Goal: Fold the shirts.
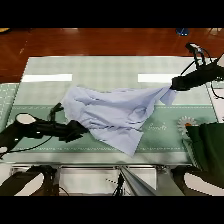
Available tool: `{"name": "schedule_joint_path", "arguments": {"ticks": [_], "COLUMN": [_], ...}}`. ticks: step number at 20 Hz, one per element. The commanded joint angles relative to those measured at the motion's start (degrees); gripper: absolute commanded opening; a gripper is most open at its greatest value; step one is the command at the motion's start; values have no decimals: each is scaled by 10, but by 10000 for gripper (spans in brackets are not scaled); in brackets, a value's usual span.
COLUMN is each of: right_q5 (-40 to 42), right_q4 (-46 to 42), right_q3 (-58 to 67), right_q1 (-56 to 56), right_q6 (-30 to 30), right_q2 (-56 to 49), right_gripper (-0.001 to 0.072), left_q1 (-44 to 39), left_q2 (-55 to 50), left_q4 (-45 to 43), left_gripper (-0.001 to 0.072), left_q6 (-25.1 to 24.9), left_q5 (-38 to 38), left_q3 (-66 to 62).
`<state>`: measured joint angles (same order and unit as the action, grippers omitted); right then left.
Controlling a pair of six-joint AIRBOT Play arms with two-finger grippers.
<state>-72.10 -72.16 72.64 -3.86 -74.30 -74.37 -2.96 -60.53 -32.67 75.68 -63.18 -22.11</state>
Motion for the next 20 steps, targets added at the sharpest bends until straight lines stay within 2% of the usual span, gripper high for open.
{"name": "schedule_joint_path", "arguments": {"ticks": [1,4,8,9,10,11,13,16,20], "right_q5": [2,3,1,-1,-3,-6,-9,-10,-1], "right_q4": [0,0,0,0,0,-2,-9,-20,-20], "right_q3": [0,0,0,0,0,0,0,0,0], "right_q1": [0,0,0,0,0,0,0,0,0], "right_q6": [0,0,0,0,0,0,0,0,0], "right_q2": [0,0,0,0,0,0,0,1,36], "right_gripper": [26,26,26,26,27,26,26,27,27], "left_q1": [-70,-96,-130,-133,-133,-130,-119,-87,2], "left_q2": [-65,-124,-199,-212,-217,-215,-200,-110,77], "left_q4": [73,144,157,166,169,169,169,169,169], "left_gripper": [558,557,541,332,69,22,21,20,20], "left_q6": [-8,-57,-60,-61,-66,-87,-116,-124,-57], "left_q5": [77,97,101,96,85,69,6,-82,-164], "left_q3": [2,-20,-68,-78,-85,-94,-115,-150,-241]}}
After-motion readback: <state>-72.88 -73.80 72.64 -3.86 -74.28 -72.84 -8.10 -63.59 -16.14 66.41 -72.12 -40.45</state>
